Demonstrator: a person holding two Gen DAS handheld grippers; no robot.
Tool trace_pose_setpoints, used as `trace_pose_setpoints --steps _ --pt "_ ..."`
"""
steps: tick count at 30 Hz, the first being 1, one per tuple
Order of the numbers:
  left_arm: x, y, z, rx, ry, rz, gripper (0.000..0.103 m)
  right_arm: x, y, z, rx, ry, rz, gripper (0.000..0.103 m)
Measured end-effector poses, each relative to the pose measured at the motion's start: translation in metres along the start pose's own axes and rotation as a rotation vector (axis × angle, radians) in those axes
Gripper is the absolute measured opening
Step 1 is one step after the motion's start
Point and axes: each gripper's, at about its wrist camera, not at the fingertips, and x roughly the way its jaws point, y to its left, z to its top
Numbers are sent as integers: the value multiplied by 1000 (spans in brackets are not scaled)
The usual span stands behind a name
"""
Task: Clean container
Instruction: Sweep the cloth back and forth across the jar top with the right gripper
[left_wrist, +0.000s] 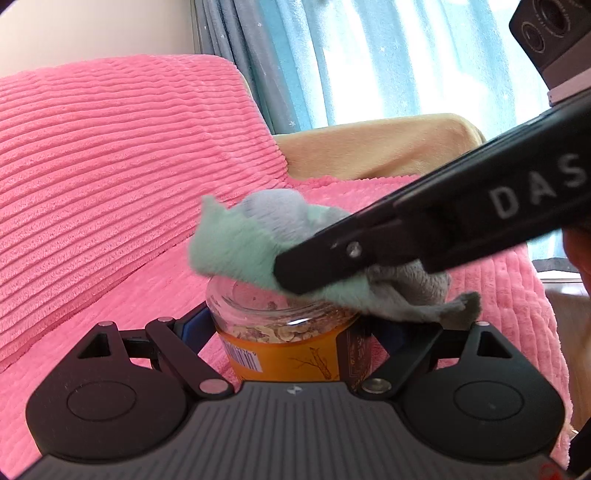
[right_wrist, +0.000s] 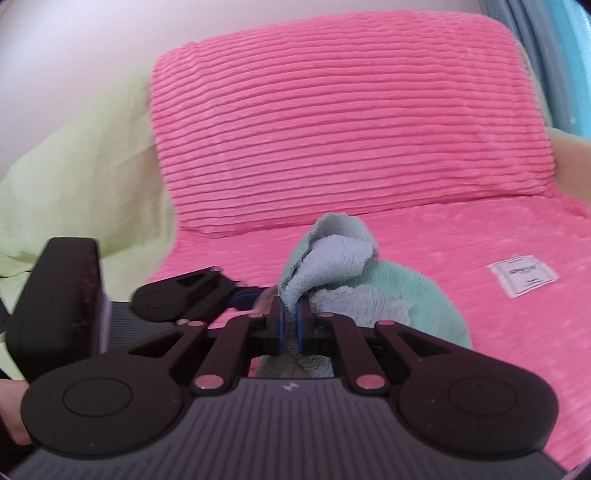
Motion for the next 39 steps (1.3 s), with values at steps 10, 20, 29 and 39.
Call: trace_pose_setpoints --steps 10,20,29,39 --pt "-4 -27 0 -1 -2 -10 88 14 0 2 18 -23 16 5" --pt "1 -18 0 10 -7 -28 88 17 -1 3 11 -34 5 4" --pt "11 -17 5 18 -7 -28 88 21 -2 4 5 -44 -6 5" --pt "3 -26 4 19 -3 -20 88 25 -4 5 -1 -55 -18 5"
